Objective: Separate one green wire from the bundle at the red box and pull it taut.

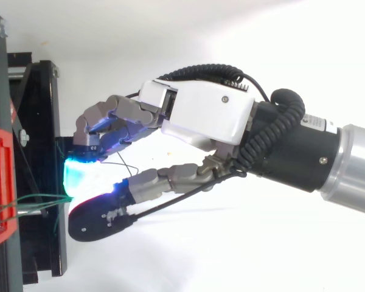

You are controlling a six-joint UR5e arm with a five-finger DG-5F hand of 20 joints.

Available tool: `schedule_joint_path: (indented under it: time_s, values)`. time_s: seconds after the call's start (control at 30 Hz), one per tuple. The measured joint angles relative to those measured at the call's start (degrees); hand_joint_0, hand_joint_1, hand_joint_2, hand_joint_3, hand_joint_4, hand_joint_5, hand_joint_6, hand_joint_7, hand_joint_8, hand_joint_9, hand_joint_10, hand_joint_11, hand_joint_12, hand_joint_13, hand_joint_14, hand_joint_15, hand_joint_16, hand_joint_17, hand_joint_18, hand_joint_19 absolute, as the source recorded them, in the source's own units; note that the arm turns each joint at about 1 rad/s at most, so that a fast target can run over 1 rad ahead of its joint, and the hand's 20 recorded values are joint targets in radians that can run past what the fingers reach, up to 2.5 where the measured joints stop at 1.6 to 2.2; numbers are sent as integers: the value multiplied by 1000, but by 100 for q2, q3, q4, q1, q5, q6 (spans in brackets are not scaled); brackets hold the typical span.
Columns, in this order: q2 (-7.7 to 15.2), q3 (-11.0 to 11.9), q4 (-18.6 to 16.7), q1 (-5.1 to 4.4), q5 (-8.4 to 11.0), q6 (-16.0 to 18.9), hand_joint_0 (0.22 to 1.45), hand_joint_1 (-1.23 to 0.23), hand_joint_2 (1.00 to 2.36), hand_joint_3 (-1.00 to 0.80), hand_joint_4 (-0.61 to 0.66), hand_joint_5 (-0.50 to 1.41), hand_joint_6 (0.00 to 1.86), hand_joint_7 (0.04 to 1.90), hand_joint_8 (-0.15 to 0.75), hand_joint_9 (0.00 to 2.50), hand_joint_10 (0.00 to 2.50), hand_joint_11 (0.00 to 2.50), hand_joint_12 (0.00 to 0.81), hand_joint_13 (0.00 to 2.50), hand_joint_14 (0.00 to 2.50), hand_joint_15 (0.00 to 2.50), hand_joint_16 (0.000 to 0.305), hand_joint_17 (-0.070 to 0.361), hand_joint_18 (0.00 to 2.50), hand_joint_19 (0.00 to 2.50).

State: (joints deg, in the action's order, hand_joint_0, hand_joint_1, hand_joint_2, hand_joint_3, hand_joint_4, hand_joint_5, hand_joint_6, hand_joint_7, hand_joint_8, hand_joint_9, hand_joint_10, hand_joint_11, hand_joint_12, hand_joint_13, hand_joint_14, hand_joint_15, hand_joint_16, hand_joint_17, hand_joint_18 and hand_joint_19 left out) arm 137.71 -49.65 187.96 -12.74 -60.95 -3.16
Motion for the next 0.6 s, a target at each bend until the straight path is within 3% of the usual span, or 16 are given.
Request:
schedule_joint_path:
  time_s: [0.4,0.6]
  values:
    - [1,-127,-17,-1,17,5,523,-849,1000,-500,150,-142,878,950,268,804,6,185,330,418,2,66,50,113,348,240]
    - [2,-303,-410,-1,28,36,606,-899,1001,-493,102,-144,881,971,248,793,7,194,314,416,2,68,47,106,339,242]
